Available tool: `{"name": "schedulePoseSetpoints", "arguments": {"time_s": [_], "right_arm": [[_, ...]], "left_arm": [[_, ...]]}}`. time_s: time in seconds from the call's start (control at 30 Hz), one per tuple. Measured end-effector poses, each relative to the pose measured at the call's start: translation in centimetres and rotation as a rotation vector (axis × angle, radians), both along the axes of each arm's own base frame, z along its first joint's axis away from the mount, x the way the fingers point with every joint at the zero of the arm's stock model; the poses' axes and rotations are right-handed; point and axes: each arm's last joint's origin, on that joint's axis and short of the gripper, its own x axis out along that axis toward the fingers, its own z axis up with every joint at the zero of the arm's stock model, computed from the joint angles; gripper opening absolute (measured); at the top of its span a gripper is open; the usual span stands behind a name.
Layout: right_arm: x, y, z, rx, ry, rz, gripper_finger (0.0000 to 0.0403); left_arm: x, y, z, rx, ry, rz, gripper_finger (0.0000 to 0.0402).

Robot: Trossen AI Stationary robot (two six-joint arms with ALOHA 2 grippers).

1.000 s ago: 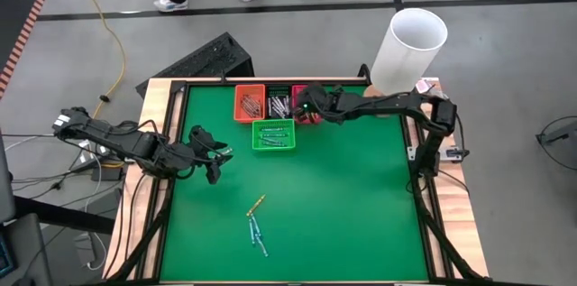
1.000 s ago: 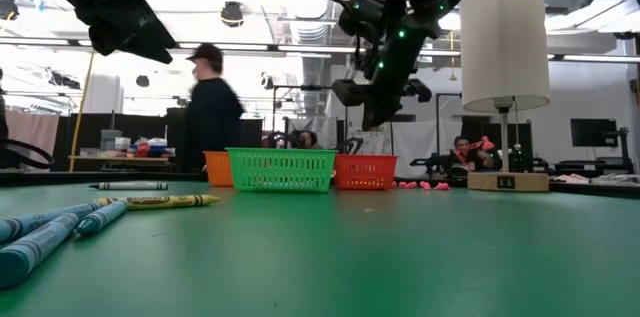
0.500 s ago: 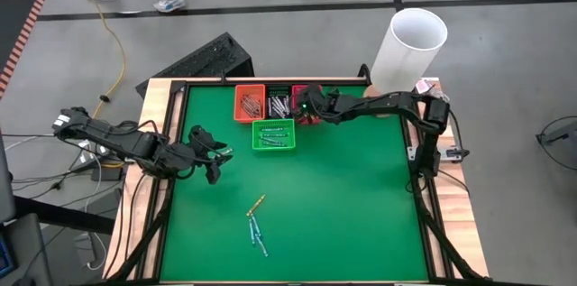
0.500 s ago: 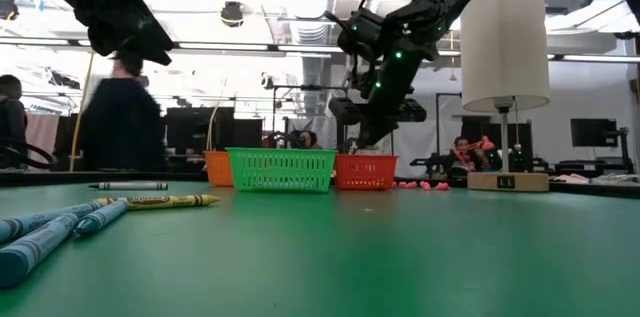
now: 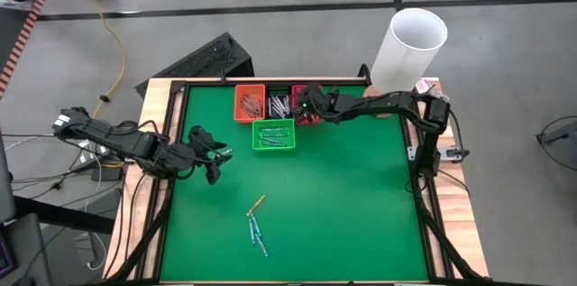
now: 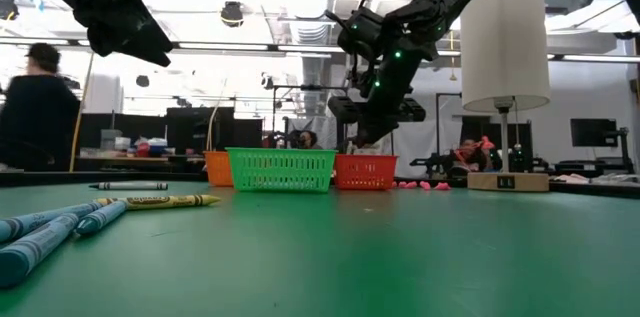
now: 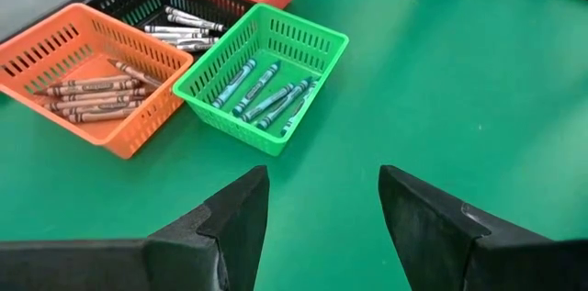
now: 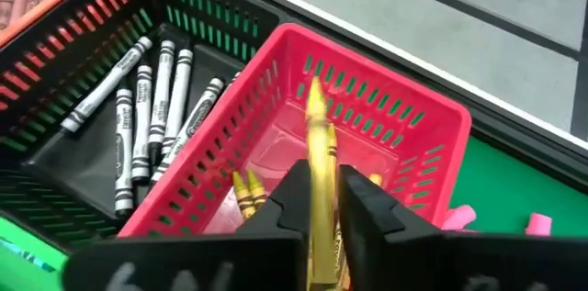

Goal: Sort crayons
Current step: Put a yellow crayon in the red basket

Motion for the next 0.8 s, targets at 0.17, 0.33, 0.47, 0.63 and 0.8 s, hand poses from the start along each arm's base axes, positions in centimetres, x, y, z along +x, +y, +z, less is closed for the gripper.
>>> {"name": "schedulePoseSetpoints", "arguments": {"time_s": [0.17,0.33,0.47,0.63,0.8], "right_arm": [[-0.1,-0.1,0.0,-0.002,0.002,-0.004,0.0088],[-0.1,-0.2,0.0,-0.005,0.010,0.003,0.0102],[-0.1,0.1,0.3,-0.024,0.037,0.044,0.0102],[-0.4,0.7,2.3,-0.057,-0.005,0.074,0.0102],[-1.1,2.2,5.6,-0.093,-0.049,0.240,0.0102]], "left_arm": [[0.0,0.0,0.0,0.000,0.000,0.000,0.0197],[0.0,0.0,0.0,0.000,0.000,0.000,0.0197],[0.0,0.0,0.0,0.000,0.000,0.000,0.0197],[0.0,0.0,0.0,0.000,0.000,0.000,0.0197],[0.0,0.0,0.0,0.000,0.001,0.000,0.0197]]}}
